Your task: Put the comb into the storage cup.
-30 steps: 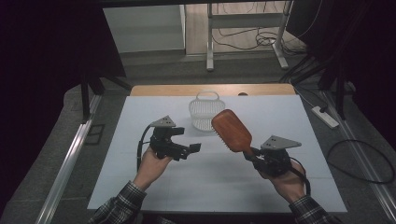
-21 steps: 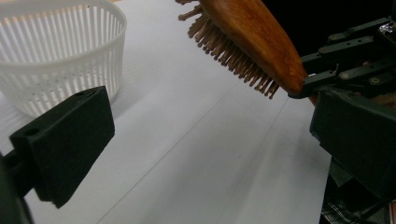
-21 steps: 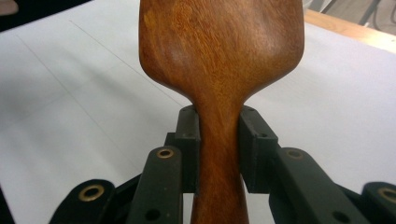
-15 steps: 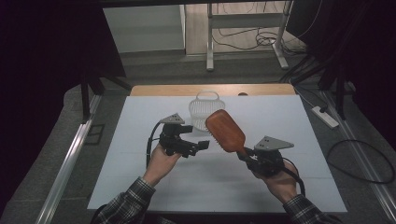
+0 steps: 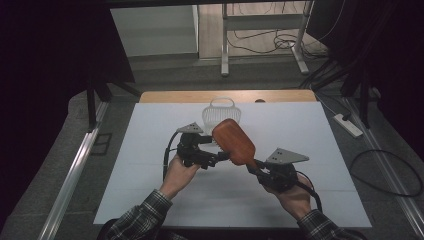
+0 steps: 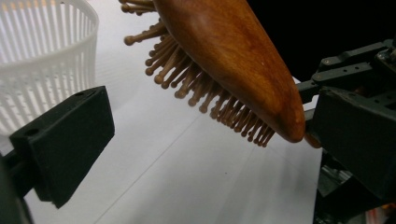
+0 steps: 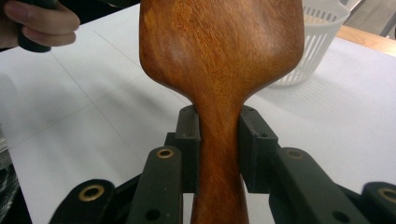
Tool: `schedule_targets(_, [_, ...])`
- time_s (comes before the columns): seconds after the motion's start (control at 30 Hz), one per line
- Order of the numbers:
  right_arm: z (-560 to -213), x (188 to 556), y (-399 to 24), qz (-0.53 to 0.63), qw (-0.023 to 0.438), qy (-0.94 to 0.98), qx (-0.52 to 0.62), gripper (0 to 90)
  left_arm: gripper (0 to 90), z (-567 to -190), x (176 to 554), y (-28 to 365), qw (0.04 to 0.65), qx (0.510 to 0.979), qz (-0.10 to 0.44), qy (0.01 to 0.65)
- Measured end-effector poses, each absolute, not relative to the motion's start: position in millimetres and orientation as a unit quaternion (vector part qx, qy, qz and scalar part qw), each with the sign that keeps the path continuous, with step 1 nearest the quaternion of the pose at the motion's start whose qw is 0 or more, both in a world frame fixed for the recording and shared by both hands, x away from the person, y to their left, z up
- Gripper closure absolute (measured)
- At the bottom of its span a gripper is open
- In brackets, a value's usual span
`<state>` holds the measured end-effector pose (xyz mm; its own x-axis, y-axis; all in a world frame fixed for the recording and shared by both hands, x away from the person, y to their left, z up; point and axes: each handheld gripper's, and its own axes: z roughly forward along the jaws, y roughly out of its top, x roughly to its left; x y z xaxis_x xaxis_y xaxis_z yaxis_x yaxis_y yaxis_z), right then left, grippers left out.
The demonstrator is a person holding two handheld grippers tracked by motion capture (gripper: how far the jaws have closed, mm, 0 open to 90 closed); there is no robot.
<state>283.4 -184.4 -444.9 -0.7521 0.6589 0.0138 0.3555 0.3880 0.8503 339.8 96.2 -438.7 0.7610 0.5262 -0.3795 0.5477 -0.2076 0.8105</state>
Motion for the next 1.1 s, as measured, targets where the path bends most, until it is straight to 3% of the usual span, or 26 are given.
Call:
schedule_targets(0.83, [-449, 273, -165, 0.479, 0.151, 0.817, 0.284, 71.7, 0.4, -443, 343, 91, 0.542, 0.756, -0.077, 0.359])
schedule_targets(1.1, [-450, 273, -165, 0.483, 0.156, 0.816, 0.275, 71.7, 26.8, -442, 342, 95, 0.559, 0.737, -0.115, 0.362])
